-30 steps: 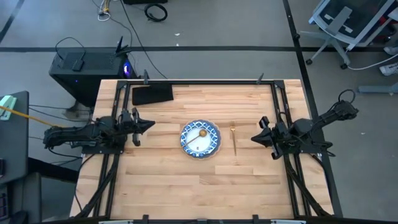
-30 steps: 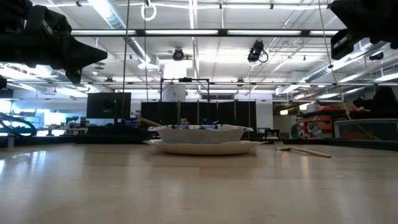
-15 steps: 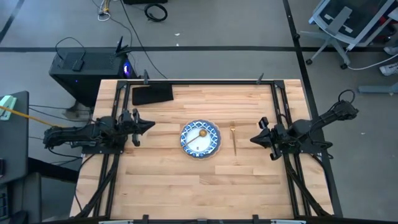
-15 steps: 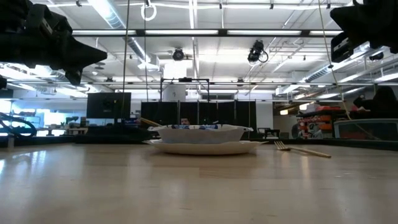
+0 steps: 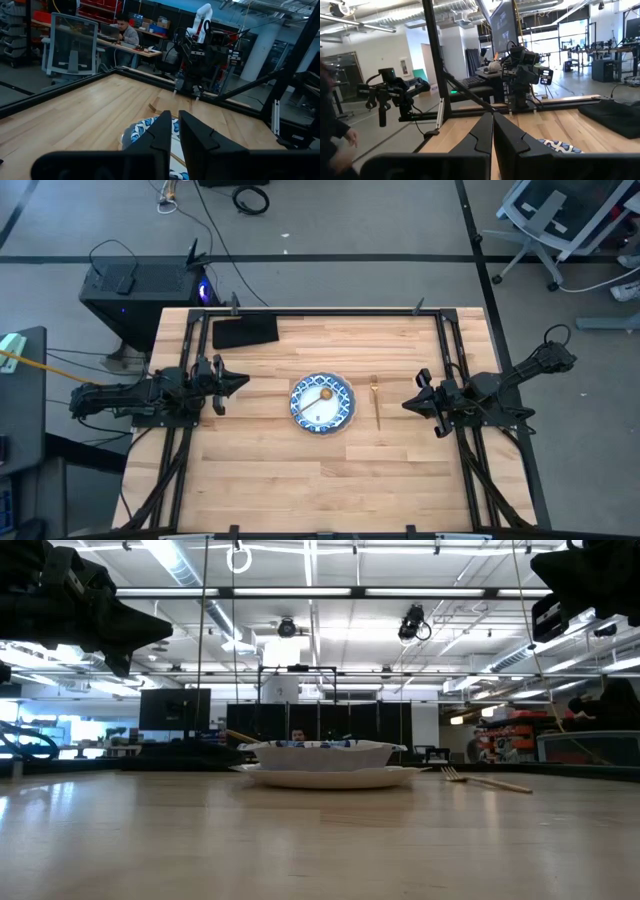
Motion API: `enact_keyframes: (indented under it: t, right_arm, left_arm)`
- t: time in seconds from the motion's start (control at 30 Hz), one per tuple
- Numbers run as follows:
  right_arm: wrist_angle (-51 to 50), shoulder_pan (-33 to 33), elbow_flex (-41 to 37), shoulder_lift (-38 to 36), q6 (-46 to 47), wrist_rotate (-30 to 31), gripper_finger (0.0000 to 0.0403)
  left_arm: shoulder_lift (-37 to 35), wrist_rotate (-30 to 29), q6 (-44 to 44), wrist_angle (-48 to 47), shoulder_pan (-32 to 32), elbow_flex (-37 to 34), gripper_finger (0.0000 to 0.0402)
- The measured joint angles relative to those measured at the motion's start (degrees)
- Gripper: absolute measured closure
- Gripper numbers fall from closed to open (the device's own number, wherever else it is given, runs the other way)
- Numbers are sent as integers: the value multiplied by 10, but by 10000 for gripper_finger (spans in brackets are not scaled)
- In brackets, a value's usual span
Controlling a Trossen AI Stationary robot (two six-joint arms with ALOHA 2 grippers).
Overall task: Set table place
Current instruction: Return to Home Position
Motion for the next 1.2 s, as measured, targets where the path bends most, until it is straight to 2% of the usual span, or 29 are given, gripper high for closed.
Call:
enact_keyframes:
  t: [0.37,0.83,1.2]
  right_arm:
    - [0,0,0,0,0,0,383]
    - [0,0,0,0,0,0,381]
    - [0,0,0,0,0,0,381]
  left_arm:
    - [0,0,0,0,0,0,374]
    - [0,0,0,1,0,0,361]
    - [0,0,0,1,0,0,372]
